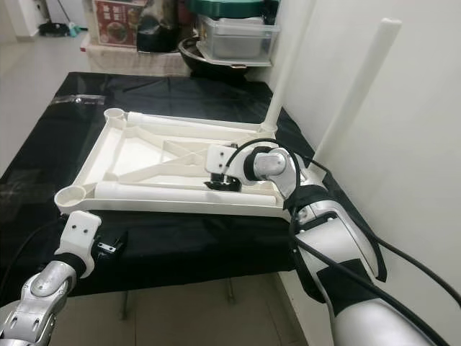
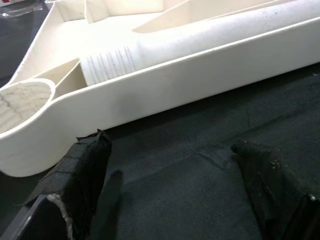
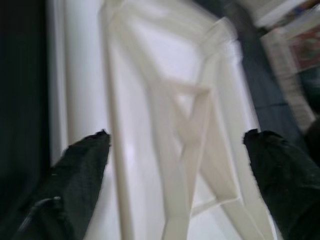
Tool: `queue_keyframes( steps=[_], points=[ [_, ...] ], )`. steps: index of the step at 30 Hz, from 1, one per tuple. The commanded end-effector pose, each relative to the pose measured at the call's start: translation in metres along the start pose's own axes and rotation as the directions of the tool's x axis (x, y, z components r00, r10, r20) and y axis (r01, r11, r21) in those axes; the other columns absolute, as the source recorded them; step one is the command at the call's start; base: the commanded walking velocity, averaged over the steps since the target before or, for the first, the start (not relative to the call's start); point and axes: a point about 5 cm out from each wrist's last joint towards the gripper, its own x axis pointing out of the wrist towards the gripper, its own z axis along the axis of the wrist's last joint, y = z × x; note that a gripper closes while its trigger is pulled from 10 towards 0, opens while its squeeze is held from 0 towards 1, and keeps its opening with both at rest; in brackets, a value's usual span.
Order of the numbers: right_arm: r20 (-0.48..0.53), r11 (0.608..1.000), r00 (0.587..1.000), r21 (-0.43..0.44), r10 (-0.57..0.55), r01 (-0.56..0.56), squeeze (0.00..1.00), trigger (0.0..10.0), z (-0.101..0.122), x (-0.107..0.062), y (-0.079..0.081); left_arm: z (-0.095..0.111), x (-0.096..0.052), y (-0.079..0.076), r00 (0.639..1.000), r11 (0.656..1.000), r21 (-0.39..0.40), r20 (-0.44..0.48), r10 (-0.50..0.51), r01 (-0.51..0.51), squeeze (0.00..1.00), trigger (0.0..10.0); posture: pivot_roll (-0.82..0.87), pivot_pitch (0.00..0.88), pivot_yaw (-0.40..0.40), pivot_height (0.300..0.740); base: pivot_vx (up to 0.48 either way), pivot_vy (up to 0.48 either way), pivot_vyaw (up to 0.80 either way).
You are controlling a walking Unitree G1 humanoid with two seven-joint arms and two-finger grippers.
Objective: Building children table
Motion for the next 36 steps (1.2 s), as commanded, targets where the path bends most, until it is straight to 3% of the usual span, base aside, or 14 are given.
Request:
queue_keyframes(
  steps=[1, 3, 5, 7, 8, 10, 11, 12, 13, 14, 16, 21, 28, 36],
  points=[
    [0.084, 0.992, 0.995, 0.12, -0.059, 0.048, 1.0, 10.0, 0.002, -0.001, -0.002, 0.007, -0.001, 0.0, 1.0, 1.0, -0.004, 0.024, 0.005, -0.005, 0.0, 10.0, 0.18, 0.0, -0.122, 0.74, 0.0, 0.0, 0.0],
    [0.128, 0.97, 0.981, 0.215, -0.145, 0.116, 1.0, 10.0, 0.002, 0.002, -0.001, 0.022, -0.001, 0.005, 0.996, 1.0, -0.006, 0.08, 0.03, -0.03, 0.0, 10.0, 0.18, 0.0, -0.124, 0.74, 0.0, 0.0, 0.0],
    [0.128, 0.97, 0.981, 0.215, -0.145, 0.116, 1.0, 10.0, 0.002, 0.002, -0.001, 0.022, -0.001, 0.005, 0.996, 1.0, -0.006, 0.08, 0.03, -0.03, 0.0, 10.0, 0.18, 0.0, -0.124, 0.74, 0.0, 0.0, 0.0],
    [0.109, 0.904, 0.951, 0.358, -0.289, 0.234, 1.0, 10.0, -0.004, 0.009, 0.003, 0.045, -0.001, 0.016, 0.983, 0.997, -0.024, 0.167, 0.081, -0.078, 0.0, 10.0, 0.18, 0.0, -0.126, 0.74, 0.0, 0.0, 0.0],
    [0.067, 0.836, 0.924, 0.455, -0.377, 0.308, 0.41, 10.0, -0.008, 0.014, 0.007, 0.056, -0.002, 0.022, 0.972, 0.994, -0.025, 0.209, 0.107, -0.104, 0.0, 10.0, 0.18, 0.0, -0.127, 0.74, 0.0, 0.0, 0.0],
    [0.067, 0.836, 0.924, 0.455, -0.377, 0.308, 0.41, 10.0, -0.008, 0.014, 0.007, 0.056, -0.002, 0.022, 0.972, 0.994, -0.025, 0.209, 0.107, -0.104, 0.0, 10.0, 0.18, 0.0, -0.127, 0.74, 0.0, 0.0, 0.0],
    [0.033, 0.772, 0.901, 0.53, -0.432, 0.351, 0.0, 10.0, -0.011, 0.018, 0.012, 0.064, -0.003, 0.026, 0.964, 0.992, -0.025, 0.237, 0.123, -0.12, 0.0, 10.0, 0.18, 0.0, -0.124, 0.74, 0.0, 0.0, 0.0],
    [0.033, 0.772, 0.901, 0.53, -0.432, 0.351, 0.0, 10.0, -0.011, 0.018, 0.012, 0.064, -0.003, 0.026, 0.964, 0.992, -0.025, 0.237, 0.123, -0.12, 0.0, 10.0, 0.18, 0.0, -0.124, 0.74, 0.0, 0.0, 0.0],
    [0.033, 0.721, 0.874, 0.58, -0.485, 0.378, 0.0, 10.0, -0.01, 0.021, 0.017, 0.068, -0.004, 0.028, 0.96, 0.992, -0.023, 0.249, 0.13, -0.128, 0.0, 10.0, 0.18, 0.0, -0.118, 0.74, 0.0, 0.0, 0.0],
    [0.033, 0.721, 0.874, 0.58, -0.485, 0.378, 0.0, 10.0, -0.01, 0.021, 0.017, 0.068, -0.004, 0.028, 0.96, 0.992, -0.023, 0.249, 0.13, -0.128, 0.0, 10.0, 0.18, 0.0, -0.118, 0.74, 0.0, 0.0, 0.0],
    [0.072, 0.655, 0.833, 0.657, -0.548, 0.374, 0.0, 10.0, -0.004, 0.029, 0.031, 0.065, -0.007, 0.027, 0.963, 0.991, -0.03, 0.236, 0.133, -0.13, 0.0, 10.0, 0.17, 0.0, -0.109, 0.74, 0.0, 0.0, 0.0],
    [0.094, 0.6, 0.797, 0.712, -0.597, 0.365, 0.0, 10.0, 0.004, 0.028, 0.045, 0.06, -0.013, 0.026, 0.964, 0.987, -0.063, 0.213, 0.16, -0.15, 0.0, 10.0, 0.16, 0.0, -0.096, 0.74, 0.0, 0.184, -0.32],
    [0.087, 0.586, 0.783, 0.715, -0.616, 0.382, 0.0, 10.0, 0.009, 0.023, 0.055, 0.061, -0.015, 0.024, 0.963, 0.983, -0.083, 0.203, 0.176, -0.162, 0.0, 10.0, 0.16, 0.0, -0.094, 0.74, 0.0, 0.48, -0.76],
    [0.088, 0.589, 0.773, 0.702, -0.629, 0.4, 0.0, 10.0, 0.024, 0.023, 0.064, 0.063, -0.014, 0.012, 0.968, 0.986, -0.101, 0.199, 0.154, -0.136, 0.0, 10.0, 0.15, 0.0, -0.083, 0.74, 0.0, 0.48, 0.0]
  ],
)
